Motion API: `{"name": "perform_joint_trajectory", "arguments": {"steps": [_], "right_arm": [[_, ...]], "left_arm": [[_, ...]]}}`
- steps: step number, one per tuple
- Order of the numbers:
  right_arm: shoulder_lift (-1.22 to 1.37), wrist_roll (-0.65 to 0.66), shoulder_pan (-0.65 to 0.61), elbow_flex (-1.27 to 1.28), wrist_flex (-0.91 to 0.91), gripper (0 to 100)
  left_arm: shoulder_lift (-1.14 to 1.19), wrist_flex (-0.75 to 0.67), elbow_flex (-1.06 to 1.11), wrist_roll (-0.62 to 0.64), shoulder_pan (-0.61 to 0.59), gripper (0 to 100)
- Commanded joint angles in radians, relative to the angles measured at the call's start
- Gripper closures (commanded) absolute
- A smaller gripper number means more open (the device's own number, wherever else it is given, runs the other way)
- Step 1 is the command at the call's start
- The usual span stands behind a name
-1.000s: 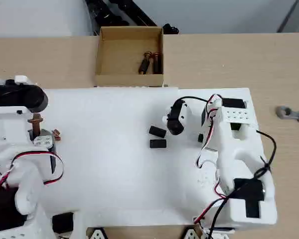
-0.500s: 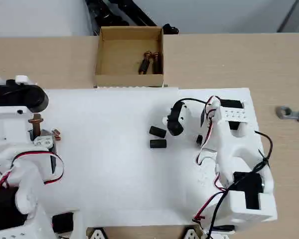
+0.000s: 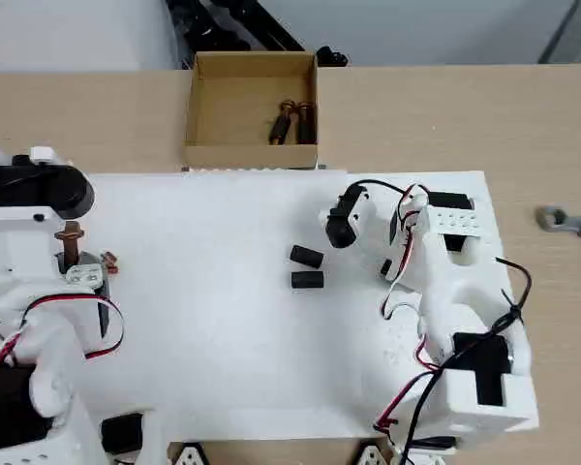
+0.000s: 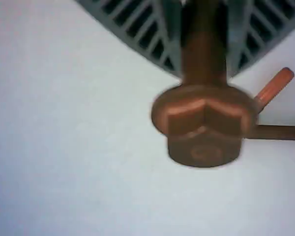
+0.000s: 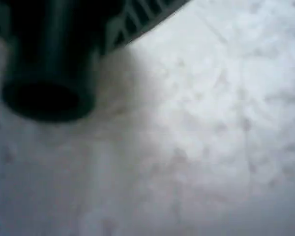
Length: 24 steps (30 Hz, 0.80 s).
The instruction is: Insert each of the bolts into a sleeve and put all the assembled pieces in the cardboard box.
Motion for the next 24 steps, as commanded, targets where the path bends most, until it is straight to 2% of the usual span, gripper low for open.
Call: {"name": "perform_joint_trajectory", "arguments": {"steps": [1,5,8,16,24], "right_arm": [[-0.122,-0.081,-0.010,0.008,0.005,99.4],[-0.354,-0.133,-0.016,0.008,0.070,99.4],[-0.558,-0.219,-0.016,0.008,0.084,99.5],[-1.050,-0.583,-0.010,0.029,0.088,99.5],[-1.438,-1.007,-0.016,0.288,0.088,99.1]], "left_arm": [[-0.011,-0.025,-0.005,-0.006,-0.006,100],[-0.011,-0.026,-0.005,-0.006,-0.005,100],[-0.011,-0.026,-0.005,-0.006,-0.005,100],[-0.011,-0.097,-0.004,-0.006,-0.003,100],[-0.011,-0.152,0.042,-0.006,-0.003,100]]}}
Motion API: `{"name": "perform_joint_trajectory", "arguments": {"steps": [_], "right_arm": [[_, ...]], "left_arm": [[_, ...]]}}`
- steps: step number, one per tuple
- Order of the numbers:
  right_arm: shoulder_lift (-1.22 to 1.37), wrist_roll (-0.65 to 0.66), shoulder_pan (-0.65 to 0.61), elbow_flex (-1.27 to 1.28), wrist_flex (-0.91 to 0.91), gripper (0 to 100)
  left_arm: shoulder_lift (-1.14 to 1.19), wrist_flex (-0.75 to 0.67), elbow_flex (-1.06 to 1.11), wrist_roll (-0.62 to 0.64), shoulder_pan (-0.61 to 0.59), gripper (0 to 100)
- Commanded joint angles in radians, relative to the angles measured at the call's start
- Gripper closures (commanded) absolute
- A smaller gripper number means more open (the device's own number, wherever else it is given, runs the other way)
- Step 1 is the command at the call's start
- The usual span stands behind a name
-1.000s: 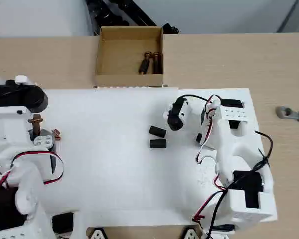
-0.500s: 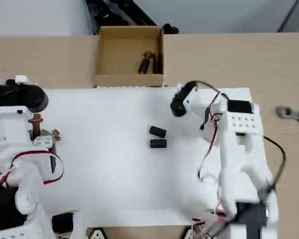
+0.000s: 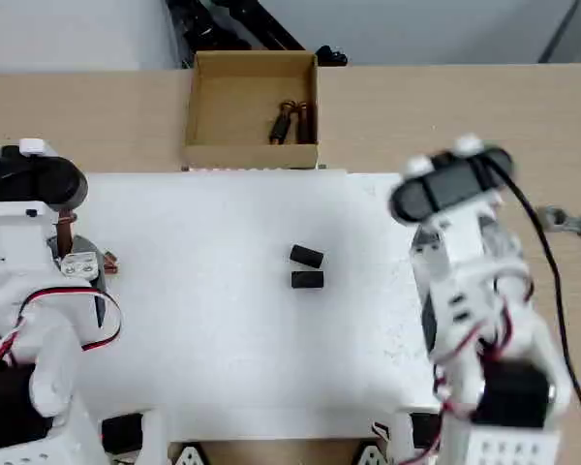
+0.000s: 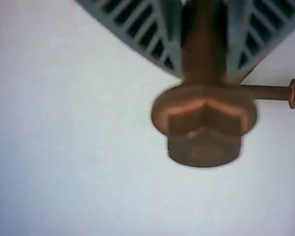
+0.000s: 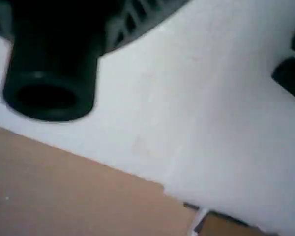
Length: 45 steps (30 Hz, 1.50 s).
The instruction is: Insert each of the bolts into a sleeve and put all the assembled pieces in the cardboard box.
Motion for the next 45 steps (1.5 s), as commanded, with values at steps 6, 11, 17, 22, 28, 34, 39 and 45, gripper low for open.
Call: {"name": "perform_joint_trajectory", "arguments": {"steps": [6,11,17,22,28,34,39,45], "right_arm": [[-0.340,-0.180,-0.004,0.299,-0.002,99.1],[-0.456,-0.178,-0.054,0.367,-0.012,99.4],[-0.489,-0.183,-0.200,0.381,-0.130,99.5],[-0.417,-0.180,-0.222,0.445,-0.259,99.5],[-0.277,-0.186,-0.229,0.456,-0.352,99.2],[-0.232,-0.419,-0.377,0.477,-0.493,99.5],[-0.252,-0.425,-0.492,0.531,-0.602,99.5],[-0.294,-0.405,-0.522,0.539,-0.611,99.5]], "left_arm": [[-0.009,-0.143,0.128,-0.003,-0.002,100],[-0.009,-0.224,0.139,0.077,0.011,100],[-0.009,-0.307,0.137,0.115,0.164,100],[-0.005,-0.365,0.137,0.115,0.261,100],[-0.003,-0.387,0.139,0.117,0.285,100],[-0.005,-0.387,0.134,0.117,0.296,100],[-0.009,-0.387,0.134,0.117,0.296,100],[-0.009,-0.387,0.133,0.157,0.319,100]]}}
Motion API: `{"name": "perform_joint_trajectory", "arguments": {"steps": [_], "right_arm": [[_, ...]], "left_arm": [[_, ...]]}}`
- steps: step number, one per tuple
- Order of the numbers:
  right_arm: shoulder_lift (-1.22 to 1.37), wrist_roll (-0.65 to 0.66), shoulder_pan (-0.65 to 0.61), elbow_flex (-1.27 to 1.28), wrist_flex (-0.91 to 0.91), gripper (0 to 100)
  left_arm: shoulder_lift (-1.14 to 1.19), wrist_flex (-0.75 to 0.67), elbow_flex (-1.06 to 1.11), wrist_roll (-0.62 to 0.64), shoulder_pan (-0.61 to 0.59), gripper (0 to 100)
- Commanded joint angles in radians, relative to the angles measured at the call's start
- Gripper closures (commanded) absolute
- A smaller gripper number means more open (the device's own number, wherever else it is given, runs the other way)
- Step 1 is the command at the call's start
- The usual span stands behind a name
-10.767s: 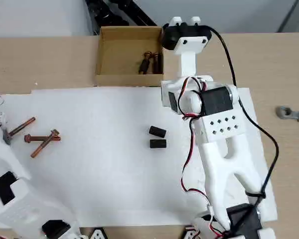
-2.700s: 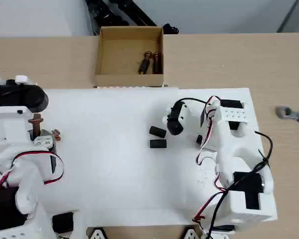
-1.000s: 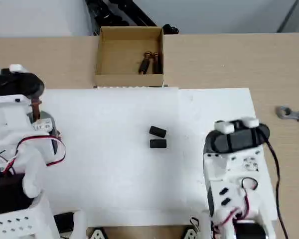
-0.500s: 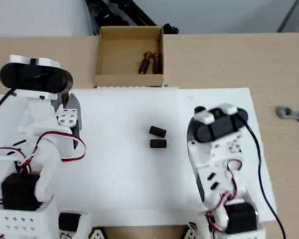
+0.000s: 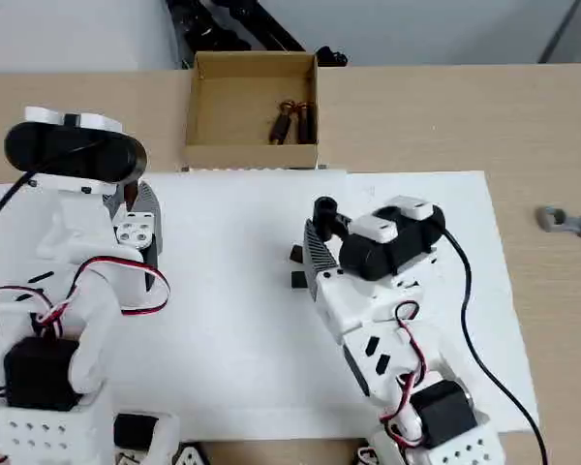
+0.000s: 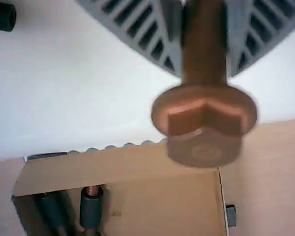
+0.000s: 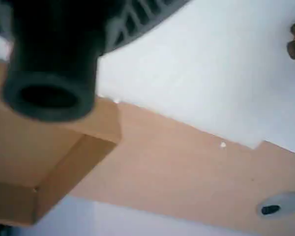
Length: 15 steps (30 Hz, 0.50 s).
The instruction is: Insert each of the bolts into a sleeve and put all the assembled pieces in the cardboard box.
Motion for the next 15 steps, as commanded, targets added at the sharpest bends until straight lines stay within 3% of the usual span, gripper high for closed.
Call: {"name": "perform_joint_trajectory", "arguments": {"steps": [1,7,15], "right_arm": [[-0.035,0.014,-0.012,-0.009,-0.016,99.5],[-0.101,0.012,-0.076,0.034,0.081,99.5],[-0.286,0.072,-0.125,0.124,0.081,99.5]], "left_arm": [[-0.011,-0.037,-0.012,0.048,0.043,100],[-0.011,-0.163,-0.012,0.103,0.172,100],[-0.003,-0.393,-0.010,0.221,0.239,100]]}}
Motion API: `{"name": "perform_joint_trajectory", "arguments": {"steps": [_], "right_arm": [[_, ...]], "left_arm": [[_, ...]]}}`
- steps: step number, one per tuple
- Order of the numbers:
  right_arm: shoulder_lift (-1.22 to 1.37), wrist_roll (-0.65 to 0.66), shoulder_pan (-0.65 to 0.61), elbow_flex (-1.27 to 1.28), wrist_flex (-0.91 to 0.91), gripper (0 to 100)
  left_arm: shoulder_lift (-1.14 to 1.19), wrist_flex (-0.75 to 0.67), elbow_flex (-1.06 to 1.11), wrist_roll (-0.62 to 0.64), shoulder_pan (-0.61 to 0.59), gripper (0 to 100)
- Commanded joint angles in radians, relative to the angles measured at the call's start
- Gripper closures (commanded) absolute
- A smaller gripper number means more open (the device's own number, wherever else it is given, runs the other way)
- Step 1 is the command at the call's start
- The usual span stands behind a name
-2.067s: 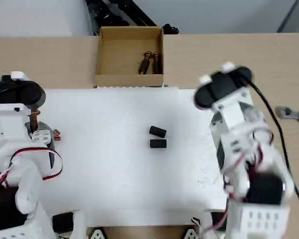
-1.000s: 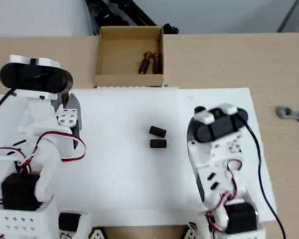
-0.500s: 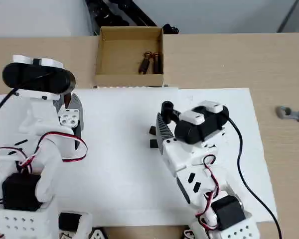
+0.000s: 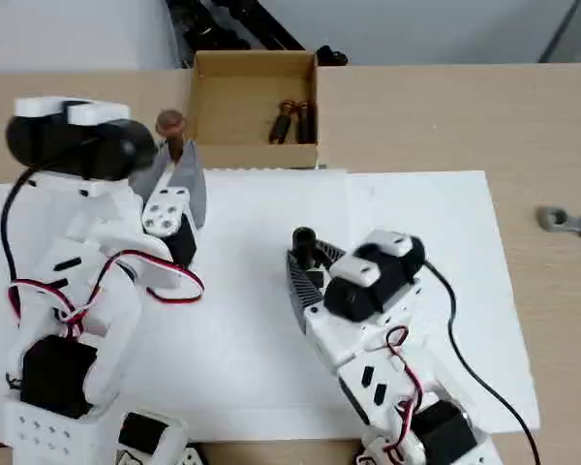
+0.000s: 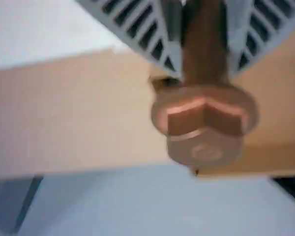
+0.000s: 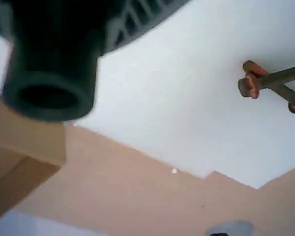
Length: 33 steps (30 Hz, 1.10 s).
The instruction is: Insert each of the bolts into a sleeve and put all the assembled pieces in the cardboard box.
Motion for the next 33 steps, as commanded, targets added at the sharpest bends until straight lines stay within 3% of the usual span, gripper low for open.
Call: {"name": "perform_joint_trajectory", "arguments": {"steps": [1,6,13,23,33], "right_arm": [[-0.088,0.038,-0.016,0.009,-0.002,99.5],[-0.111,0.034,-0.031,0.049,-0.007,99.5],[-0.108,0.035,-0.031,0.146,-0.150,99.5],[-0.108,0.037,-0.031,0.147,-0.156,99.5],[-0.110,0.038,-0.027,0.147,-0.157,99.5]], "left_arm": [[-0.003,-0.101,-0.005,0.035,0.041,100],[-0.002,-0.135,0.028,0.035,0.161,100],[0.074,-0.155,0.064,0.034,0.285,100],[0.092,-0.143,0.053,0.041,0.368,100],[0.092,-0.100,0.056,0.041,0.367,100]]}}
